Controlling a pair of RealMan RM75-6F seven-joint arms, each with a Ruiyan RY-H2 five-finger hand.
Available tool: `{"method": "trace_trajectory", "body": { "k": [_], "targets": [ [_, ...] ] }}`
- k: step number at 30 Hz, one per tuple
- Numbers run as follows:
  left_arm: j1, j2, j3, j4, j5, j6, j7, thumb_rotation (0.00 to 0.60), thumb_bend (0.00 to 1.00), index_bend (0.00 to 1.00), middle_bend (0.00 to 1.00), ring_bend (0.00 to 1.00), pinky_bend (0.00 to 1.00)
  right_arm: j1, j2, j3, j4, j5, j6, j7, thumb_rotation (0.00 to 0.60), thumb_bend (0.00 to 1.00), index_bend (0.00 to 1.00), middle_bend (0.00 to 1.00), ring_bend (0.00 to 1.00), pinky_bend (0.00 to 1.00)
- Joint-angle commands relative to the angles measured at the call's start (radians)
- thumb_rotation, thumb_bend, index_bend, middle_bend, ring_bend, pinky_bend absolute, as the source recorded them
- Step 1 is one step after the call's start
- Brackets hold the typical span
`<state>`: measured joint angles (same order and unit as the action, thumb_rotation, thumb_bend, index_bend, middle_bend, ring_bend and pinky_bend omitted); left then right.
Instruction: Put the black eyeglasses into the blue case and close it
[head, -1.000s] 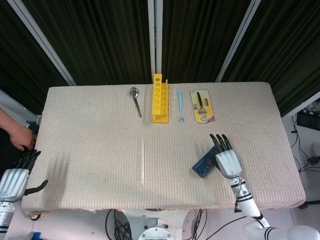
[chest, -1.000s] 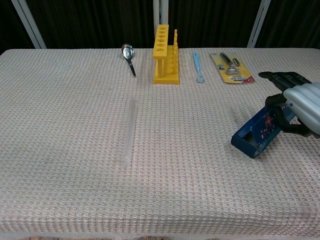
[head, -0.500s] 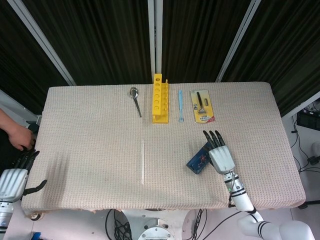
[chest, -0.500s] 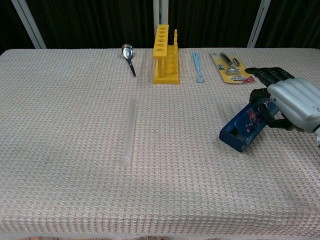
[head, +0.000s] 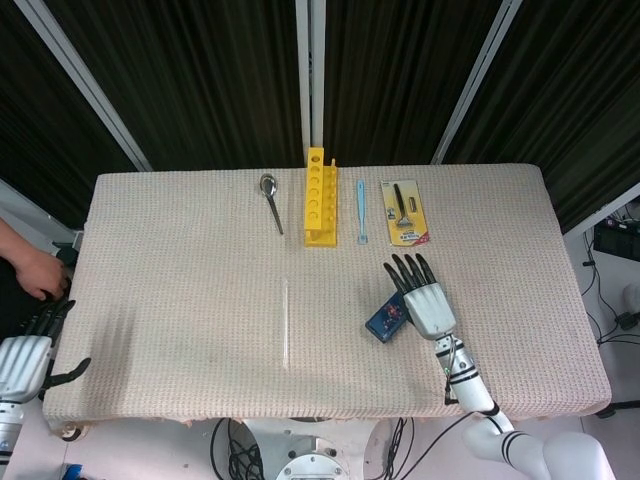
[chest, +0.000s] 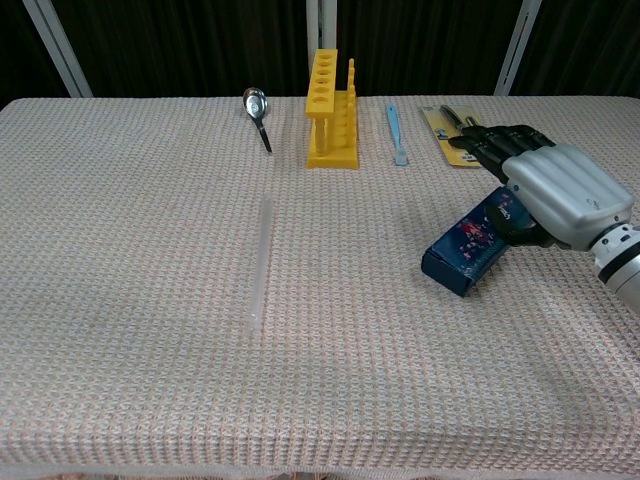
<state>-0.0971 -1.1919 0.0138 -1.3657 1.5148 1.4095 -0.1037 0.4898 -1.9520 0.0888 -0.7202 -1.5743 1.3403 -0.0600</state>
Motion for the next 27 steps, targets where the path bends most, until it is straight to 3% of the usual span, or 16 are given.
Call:
{"method": "trace_trajectory", "body": {
  "k": [1,6,10,16,21,23,27],
  "targets": [
    [-0.001,-0.001,-0.001,0.001,-0.002,-0.002,-0.001,0.459,0.21,0.04,0.05,0.08,0.21,0.003,-0.001,0.005,0.001,0.003,0.004,0.005,0.600,0.33,0.00,0.00,0.00,0.00],
    [-0.003,-0.004,-0.002,0.003,-0.004,-0.007,0.000,0.460,0.21,0.04,0.05,0.08,0.21,-0.004,0.026,0.012,-0.035,-0.004,0.057,0.037,0.600,0.33,0.00,0.00,0.00,0.00],
    [-0.005,-0.004,-0.002,0.001,-0.002,-0.006,0.004,0.458,0.21,0.04,0.05,0.08,0.21,-0.026,0.107,0.014,-0.145,-0.017,0.118,0.065,0.600,0.33,0.00,0.00,0.00,0.00],
    [-0.004,-0.005,-0.004,-0.009,0.004,0.006,0.016,0.460,0.22,0.04,0.05,0.08,0.21,-0.106,0.348,-0.018,-0.418,-0.014,0.162,-0.040,0.600,0.32,0.00,0.00,0.00,0.00],
    [-0.005,-0.001,-0.005,-0.025,0.012,0.015,0.029,0.461,0.21,0.04,0.05,0.08,0.21,-0.228,0.563,-0.064,-0.677,0.103,0.139,-0.215,0.600,0.29,0.00,0.00,0.00,0.00],
    [-0.006,0.003,-0.007,-0.033,0.015,0.020,0.034,0.459,0.21,0.04,0.05,0.08,0.21,-0.272,0.623,-0.081,-0.750,0.146,0.140,-0.230,0.600,0.29,0.00,0.00,0.00,0.00],
    [-0.006,0.011,-0.007,-0.042,0.019,0.024,0.040,0.460,0.21,0.04,0.05,0.08,0.21,-0.329,0.680,-0.096,-0.790,0.192,0.146,-0.195,0.600,0.28,0.00,0.00,0.00,0.00]
  ]
}}
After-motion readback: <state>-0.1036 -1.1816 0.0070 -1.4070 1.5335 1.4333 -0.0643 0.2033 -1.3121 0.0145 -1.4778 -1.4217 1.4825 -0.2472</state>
